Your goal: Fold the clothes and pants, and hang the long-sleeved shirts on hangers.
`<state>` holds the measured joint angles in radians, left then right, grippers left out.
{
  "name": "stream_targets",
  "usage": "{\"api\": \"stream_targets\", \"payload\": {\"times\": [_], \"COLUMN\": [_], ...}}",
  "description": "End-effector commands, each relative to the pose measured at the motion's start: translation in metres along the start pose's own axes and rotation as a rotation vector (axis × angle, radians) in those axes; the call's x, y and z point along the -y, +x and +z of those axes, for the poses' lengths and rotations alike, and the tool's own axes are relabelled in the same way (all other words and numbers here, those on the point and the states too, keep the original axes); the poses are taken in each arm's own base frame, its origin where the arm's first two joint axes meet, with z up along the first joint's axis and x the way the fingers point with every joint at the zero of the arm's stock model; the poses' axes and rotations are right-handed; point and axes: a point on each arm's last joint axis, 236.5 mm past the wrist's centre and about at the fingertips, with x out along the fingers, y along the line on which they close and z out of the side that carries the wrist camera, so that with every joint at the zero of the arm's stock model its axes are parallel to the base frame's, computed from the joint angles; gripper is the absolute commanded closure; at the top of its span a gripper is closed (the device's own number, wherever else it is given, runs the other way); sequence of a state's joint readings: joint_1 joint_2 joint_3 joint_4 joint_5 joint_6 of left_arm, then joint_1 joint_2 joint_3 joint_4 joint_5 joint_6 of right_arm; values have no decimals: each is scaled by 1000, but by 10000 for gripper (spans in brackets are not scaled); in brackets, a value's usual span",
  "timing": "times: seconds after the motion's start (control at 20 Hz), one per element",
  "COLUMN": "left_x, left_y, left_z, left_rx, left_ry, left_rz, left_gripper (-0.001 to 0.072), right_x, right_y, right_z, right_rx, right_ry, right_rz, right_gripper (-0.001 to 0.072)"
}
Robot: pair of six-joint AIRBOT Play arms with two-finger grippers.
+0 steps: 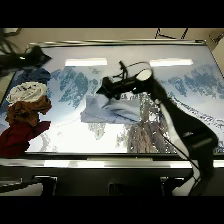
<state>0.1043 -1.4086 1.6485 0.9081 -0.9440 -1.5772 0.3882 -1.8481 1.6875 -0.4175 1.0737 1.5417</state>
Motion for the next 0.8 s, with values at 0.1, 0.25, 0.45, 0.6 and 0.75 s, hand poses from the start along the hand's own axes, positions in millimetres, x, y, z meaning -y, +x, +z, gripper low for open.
{"api": "stream_targets", "payload": {"times": [0.1, 0.25, 0.45, 0.6, 0.75], "left_x": [29, 44, 44, 45, 50], "left_y": [-102, -112, -112, -112, -110], "left_z": [32, 30, 30, 29, 26], "left_rx": [151, 162, 164, 164, 156], "left_ry": [138, 179, 198, 200, 205], "left_rz": [28, 11, 11, 11, 1], "left_gripper": [687, 687, 687, 686, 686], "right_x": [29, 20, 70, 144, 218], "right_y": [99, 56, -95, -194, -236], "right_z": [4, 41, 84, 57, 8], "right_rx": [74, 156, 205, 113, -34], "right_ry": [200, 148, 56, 160, 274], "right_rz": [129, 160, -68, -319, -557], "right_gripper": [6, 12, 16, 14, 18]}}
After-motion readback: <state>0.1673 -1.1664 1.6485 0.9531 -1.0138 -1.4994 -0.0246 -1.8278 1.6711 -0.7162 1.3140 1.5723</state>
